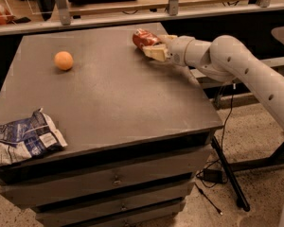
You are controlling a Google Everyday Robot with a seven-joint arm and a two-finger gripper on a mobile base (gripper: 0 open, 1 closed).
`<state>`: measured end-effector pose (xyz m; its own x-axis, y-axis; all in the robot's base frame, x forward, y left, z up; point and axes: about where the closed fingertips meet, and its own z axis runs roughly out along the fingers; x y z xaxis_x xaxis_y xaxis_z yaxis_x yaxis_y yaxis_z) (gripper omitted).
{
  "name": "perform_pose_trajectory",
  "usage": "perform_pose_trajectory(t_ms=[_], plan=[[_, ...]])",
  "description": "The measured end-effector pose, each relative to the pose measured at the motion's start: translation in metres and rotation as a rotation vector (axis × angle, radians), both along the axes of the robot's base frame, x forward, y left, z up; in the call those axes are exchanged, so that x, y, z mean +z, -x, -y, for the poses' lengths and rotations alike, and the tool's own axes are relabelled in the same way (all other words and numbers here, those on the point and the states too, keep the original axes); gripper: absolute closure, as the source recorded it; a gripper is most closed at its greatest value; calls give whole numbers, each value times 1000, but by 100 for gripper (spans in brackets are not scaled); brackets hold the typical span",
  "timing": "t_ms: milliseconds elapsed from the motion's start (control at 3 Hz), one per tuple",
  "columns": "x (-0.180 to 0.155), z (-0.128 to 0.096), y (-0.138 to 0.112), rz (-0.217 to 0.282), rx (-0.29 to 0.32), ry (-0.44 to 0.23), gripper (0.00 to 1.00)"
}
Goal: Move coke can near orange
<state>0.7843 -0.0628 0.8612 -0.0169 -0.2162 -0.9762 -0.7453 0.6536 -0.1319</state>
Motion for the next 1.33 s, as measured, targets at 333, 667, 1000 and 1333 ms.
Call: perform_pose_trajectory(t_ms=[333, 667, 1000, 1333], plan=[[9, -17, -6, -31, 122, -38, 100], [19, -45, -14, -64, 248, -50, 100], [28, -72, -7, -98, 386, -40, 100], [31, -79, 10, -109, 465, -21, 100]])
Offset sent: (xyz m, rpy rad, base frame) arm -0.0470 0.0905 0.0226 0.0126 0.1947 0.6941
